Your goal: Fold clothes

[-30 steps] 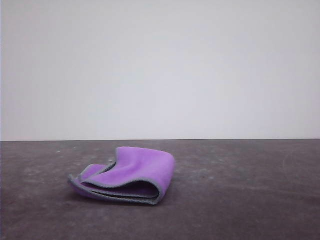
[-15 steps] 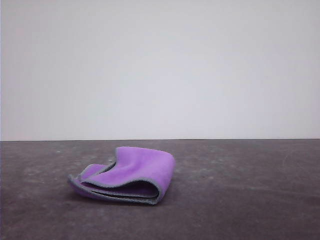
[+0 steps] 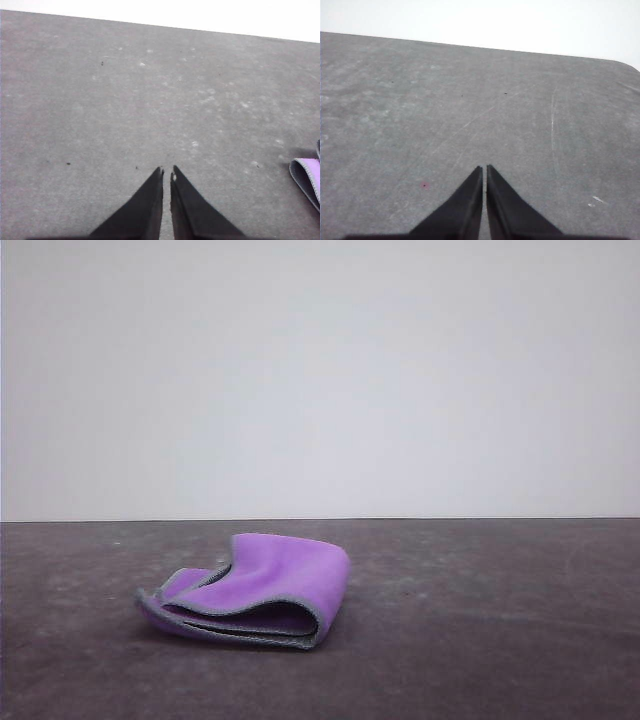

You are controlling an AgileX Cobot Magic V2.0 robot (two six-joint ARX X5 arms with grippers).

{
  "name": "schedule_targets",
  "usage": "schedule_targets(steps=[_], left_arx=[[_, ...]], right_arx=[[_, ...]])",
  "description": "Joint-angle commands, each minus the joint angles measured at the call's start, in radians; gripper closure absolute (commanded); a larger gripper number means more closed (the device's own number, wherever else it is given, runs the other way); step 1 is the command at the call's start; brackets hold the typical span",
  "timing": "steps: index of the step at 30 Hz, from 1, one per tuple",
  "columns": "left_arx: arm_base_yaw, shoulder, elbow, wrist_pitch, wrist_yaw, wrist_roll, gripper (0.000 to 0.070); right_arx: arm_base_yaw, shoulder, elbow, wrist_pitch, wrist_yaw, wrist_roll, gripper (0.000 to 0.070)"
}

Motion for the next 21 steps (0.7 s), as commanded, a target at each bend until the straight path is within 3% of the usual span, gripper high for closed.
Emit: schedule_targets(steps=[1, 21], left_arx=[[0.000, 0.000, -0.018, -0.008, -0.001, 0.002, 0.0684], [0.000, 0.000, -0.018, -0.008, -0.001, 0.002, 0.0684]], right_arx=[[0.000, -0.001, -0.005, 0.011, 0.003, 0.011, 0.0688], [0.000, -0.001, -0.005, 0.011, 0.003, 0.011, 0.0688]])
